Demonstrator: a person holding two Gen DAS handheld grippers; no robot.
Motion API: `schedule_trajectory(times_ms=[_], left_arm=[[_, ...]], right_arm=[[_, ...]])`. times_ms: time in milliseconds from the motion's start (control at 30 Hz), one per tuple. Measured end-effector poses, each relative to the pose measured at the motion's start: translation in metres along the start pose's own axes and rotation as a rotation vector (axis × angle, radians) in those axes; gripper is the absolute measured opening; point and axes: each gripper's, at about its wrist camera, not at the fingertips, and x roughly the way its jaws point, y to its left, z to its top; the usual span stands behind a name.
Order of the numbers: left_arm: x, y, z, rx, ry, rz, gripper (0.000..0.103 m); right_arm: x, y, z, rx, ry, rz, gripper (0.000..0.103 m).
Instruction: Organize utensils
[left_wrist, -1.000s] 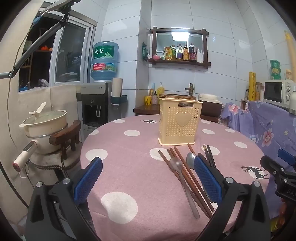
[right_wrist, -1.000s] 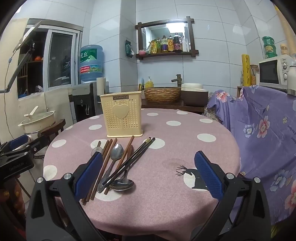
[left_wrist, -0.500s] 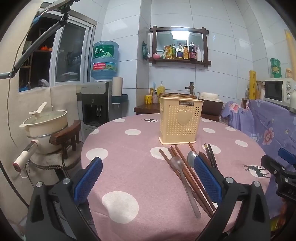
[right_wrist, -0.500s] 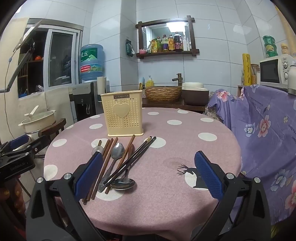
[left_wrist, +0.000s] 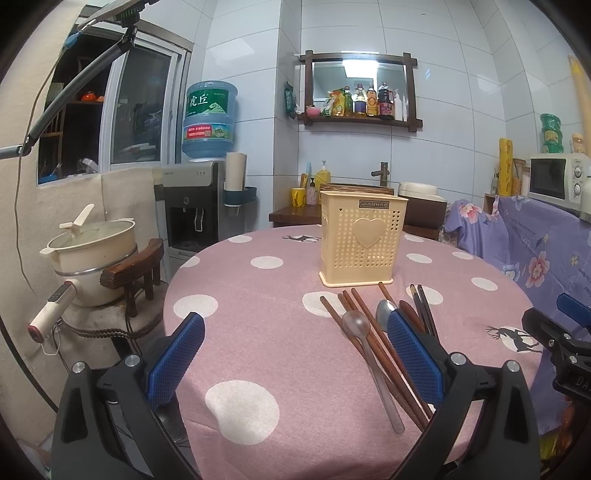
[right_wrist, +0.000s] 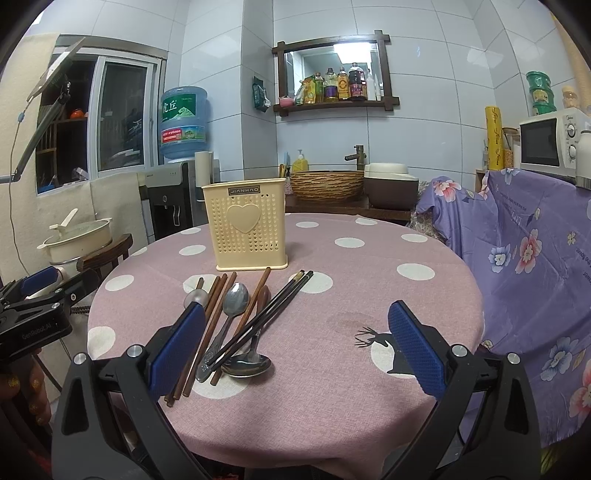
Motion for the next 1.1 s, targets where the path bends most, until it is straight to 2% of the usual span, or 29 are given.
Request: schedule_trajectory(times_ms=[1100], left_arm=[[0.0023, 0.0056, -0.0030, 0.002, 0.009, 0.011, 0.098]], right_arm=[[0.0026, 0.0020, -0.0016, -0.002, 0.005, 0.002, 0.098]])
